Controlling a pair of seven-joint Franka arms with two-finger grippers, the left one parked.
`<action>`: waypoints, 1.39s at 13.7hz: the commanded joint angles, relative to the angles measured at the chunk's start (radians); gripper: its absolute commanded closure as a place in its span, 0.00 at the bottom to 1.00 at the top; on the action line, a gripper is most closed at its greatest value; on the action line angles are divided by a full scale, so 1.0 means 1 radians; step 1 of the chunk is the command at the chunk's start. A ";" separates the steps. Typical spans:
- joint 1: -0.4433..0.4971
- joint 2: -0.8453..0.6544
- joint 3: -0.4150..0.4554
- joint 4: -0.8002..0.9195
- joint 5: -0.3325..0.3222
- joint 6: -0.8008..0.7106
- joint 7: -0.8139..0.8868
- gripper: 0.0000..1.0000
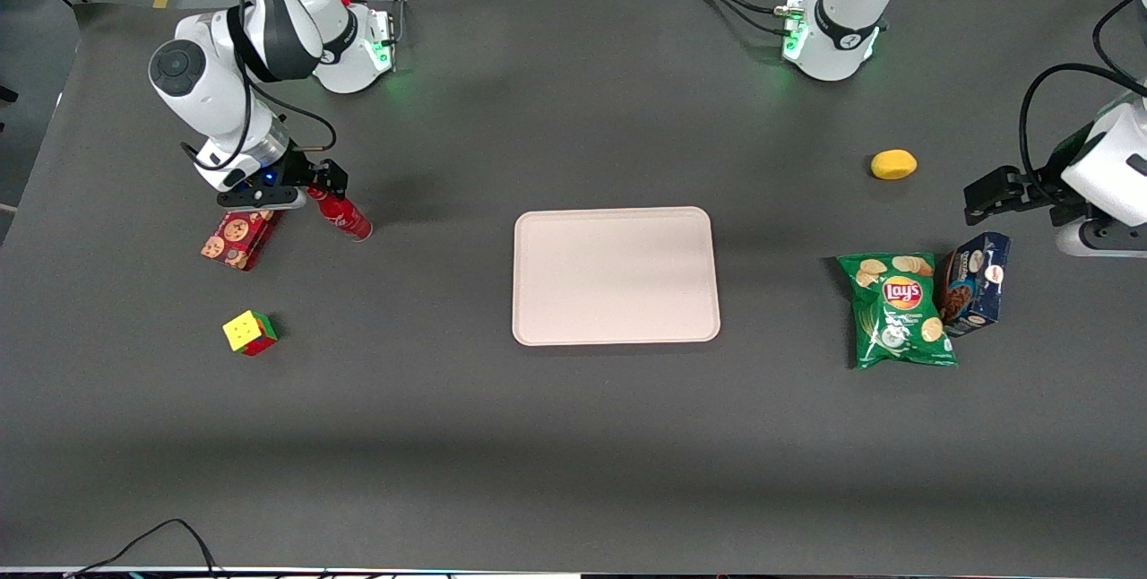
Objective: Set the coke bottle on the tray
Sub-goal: 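Lower the right gripper and close it around the bottle's body, then lift the bottle and carry it with the right gripper to the tray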
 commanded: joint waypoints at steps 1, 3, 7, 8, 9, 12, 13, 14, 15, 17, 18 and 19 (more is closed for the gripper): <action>0.011 -0.011 0.000 -0.001 0.016 -0.002 -0.023 0.33; 0.011 -0.011 0.003 0.001 0.016 -0.004 -0.023 0.50; 0.011 -0.015 0.004 0.002 0.016 -0.005 -0.021 0.74; 0.011 -0.017 0.004 0.002 0.016 -0.005 -0.021 0.81; 0.011 -0.017 0.004 0.002 0.016 -0.005 -0.021 0.91; 0.014 -0.023 0.007 0.011 0.016 -0.008 -0.034 1.00; 0.014 -0.025 0.007 0.042 0.016 -0.052 -0.035 1.00; 0.014 -0.025 0.007 0.097 0.016 -0.127 -0.035 1.00; 0.014 -0.028 0.007 0.161 0.016 -0.213 -0.037 1.00; 0.014 -0.034 0.007 0.314 0.015 -0.383 -0.040 1.00; 0.014 -0.032 0.007 0.406 0.015 -0.486 -0.040 1.00; 0.014 -0.031 0.007 0.492 0.015 -0.578 -0.040 1.00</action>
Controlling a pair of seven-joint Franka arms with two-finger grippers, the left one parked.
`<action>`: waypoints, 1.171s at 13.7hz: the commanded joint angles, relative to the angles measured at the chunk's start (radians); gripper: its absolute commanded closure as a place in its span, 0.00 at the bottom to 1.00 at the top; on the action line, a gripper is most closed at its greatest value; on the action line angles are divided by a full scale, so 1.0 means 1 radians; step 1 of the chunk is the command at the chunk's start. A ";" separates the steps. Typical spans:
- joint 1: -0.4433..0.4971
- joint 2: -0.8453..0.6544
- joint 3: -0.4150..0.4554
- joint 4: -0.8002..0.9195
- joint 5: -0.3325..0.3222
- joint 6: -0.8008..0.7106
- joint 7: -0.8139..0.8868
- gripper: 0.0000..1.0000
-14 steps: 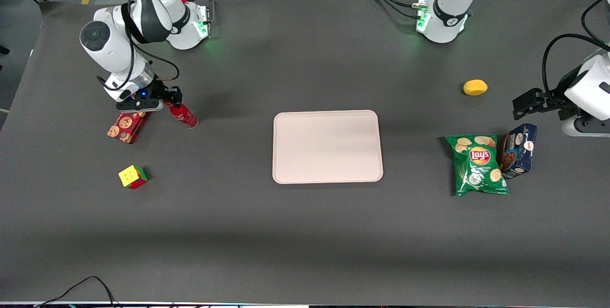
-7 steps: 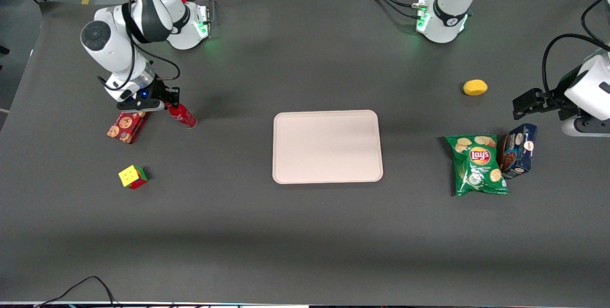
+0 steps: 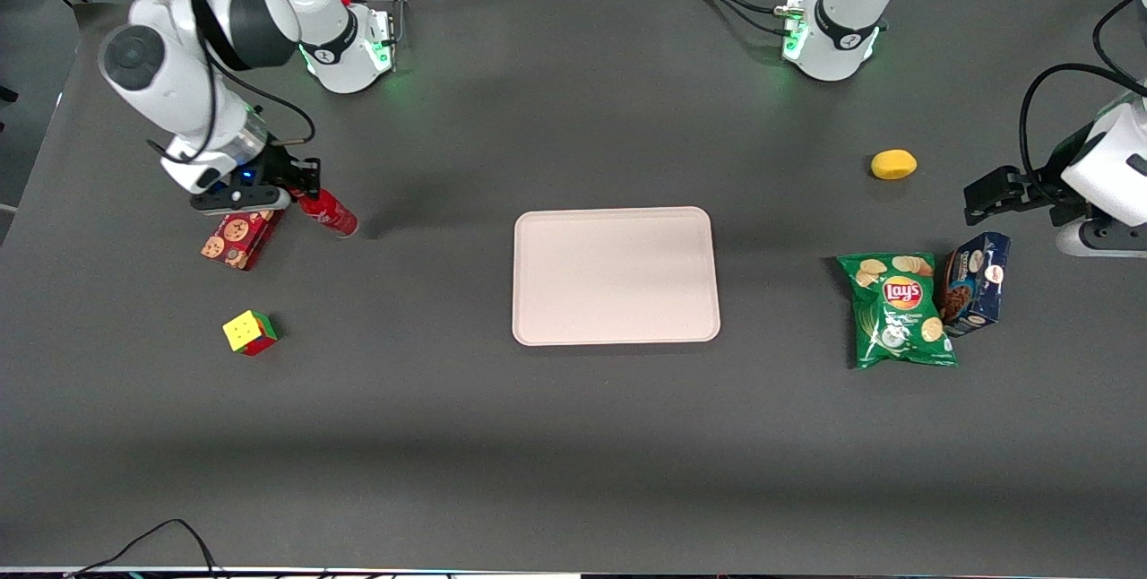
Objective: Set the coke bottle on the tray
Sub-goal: 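Lift the bottle and carry it with the right gripper to the tray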
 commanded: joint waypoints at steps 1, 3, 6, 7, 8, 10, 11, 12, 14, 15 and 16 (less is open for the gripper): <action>0.008 -0.008 -0.003 0.312 0.014 -0.326 -0.031 1.00; 0.008 -0.006 0.004 0.443 0.015 -0.463 -0.029 1.00; 0.008 0.017 0.012 0.560 0.017 -0.548 -0.026 1.00; 0.011 0.025 0.012 0.571 0.017 -0.548 -0.028 1.00; 0.031 0.037 0.011 0.584 0.018 -0.547 -0.022 1.00; 0.098 0.063 0.008 0.626 0.040 -0.548 0.030 1.00; 0.144 0.075 0.007 0.643 0.056 -0.547 0.106 1.00; 0.202 0.100 0.007 0.672 0.060 -0.547 0.192 1.00; 0.304 0.161 0.011 0.737 0.063 -0.535 0.394 1.00; 0.354 0.207 0.012 0.780 0.064 -0.530 0.491 1.00; 0.394 0.244 0.014 0.810 0.072 -0.515 0.567 1.00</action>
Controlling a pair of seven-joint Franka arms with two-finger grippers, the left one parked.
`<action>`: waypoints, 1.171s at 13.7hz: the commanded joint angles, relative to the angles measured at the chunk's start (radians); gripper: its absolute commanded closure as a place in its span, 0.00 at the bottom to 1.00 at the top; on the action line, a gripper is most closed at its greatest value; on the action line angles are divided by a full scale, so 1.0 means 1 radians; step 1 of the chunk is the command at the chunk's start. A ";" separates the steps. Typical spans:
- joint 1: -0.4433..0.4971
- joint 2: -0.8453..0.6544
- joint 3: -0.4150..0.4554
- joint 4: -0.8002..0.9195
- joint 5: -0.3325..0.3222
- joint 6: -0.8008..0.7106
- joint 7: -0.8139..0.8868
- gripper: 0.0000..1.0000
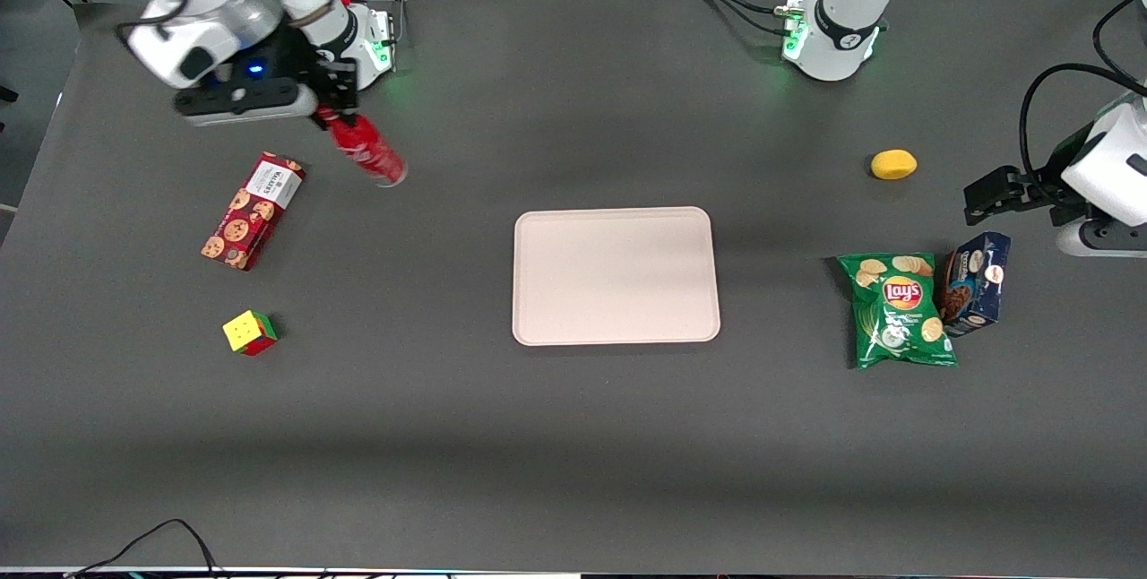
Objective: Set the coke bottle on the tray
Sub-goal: 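Lift the bottle and carry it with the right gripper to the tray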
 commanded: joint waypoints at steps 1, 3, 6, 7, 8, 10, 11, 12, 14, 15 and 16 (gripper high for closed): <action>0.116 0.150 0.013 0.145 0.029 0.027 0.252 1.00; 0.115 0.216 0.052 0.133 0.026 0.108 0.228 1.00; 0.117 0.359 0.087 0.129 0.021 0.224 0.230 1.00; 0.118 0.397 0.093 0.125 0.015 0.267 0.227 1.00; 0.118 0.434 0.096 0.123 0.003 0.306 0.227 1.00; 0.121 0.509 0.098 0.125 -0.023 0.372 0.225 1.00; 0.126 0.543 0.098 0.125 -0.040 0.395 0.225 1.00; 0.126 0.569 0.098 0.125 -0.061 0.416 0.227 1.00; 0.126 0.603 0.099 0.125 -0.068 0.436 0.228 1.00; 0.126 0.612 0.099 0.125 -0.072 0.439 0.228 1.00; 0.126 0.620 0.101 0.125 -0.080 0.447 0.231 1.00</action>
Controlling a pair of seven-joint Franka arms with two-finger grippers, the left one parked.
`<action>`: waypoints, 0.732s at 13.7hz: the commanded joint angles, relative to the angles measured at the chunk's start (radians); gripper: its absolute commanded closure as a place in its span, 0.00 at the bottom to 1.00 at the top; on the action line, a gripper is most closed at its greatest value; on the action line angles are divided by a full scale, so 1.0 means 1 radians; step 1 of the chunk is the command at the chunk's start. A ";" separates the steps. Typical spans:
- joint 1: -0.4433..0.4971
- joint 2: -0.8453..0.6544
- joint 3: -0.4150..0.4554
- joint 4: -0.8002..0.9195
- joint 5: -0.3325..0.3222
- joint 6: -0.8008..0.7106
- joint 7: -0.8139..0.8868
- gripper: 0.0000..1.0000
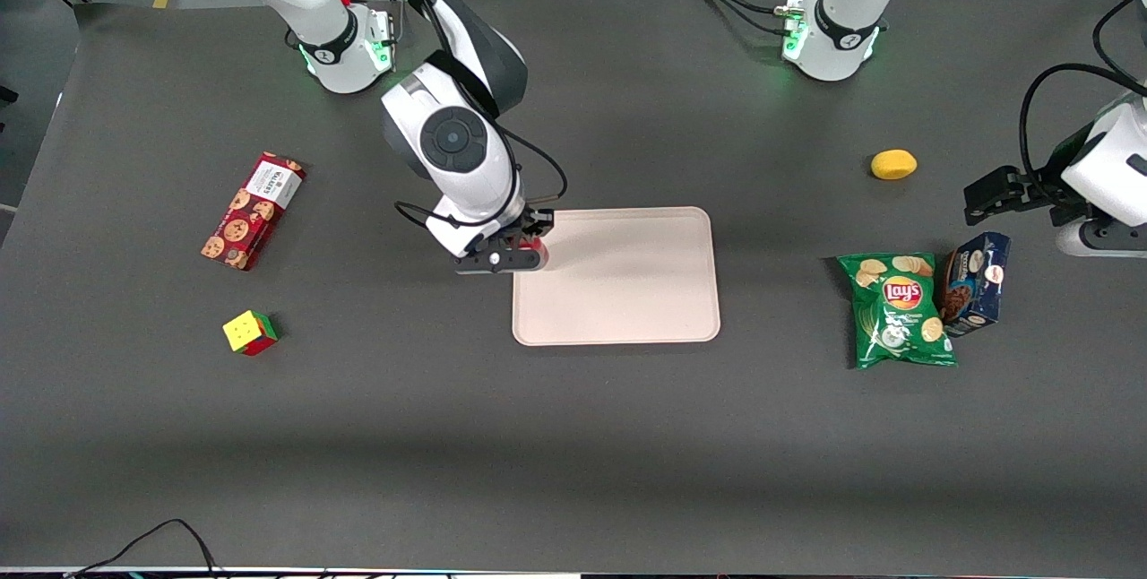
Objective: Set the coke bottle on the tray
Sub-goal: 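Lift the bottle and carry it with the right gripper to the tray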
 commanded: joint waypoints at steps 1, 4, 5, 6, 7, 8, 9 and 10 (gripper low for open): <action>0.004 0.032 0.007 0.039 -0.030 0.014 0.022 1.00; 0.012 0.062 0.007 0.039 -0.033 0.048 0.024 1.00; 0.012 0.069 0.007 0.039 -0.041 0.048 0.024 1.00; 0.012 0.069 0.009 0.039 -0.048 0.046 0.024 1.00; 0.012 0.070 0.009 0.039 -0.048 0.048 0.024 1.00; 0.012 0.070 0.007 0.040 -0.048 0.046 0.022 1.00; 0.012 0.073 0.007 0.042 -0.048 0.046 0.022 1.00; 0.012 0.075 0.007 0.042 -0.048 0.046 0.022 0.51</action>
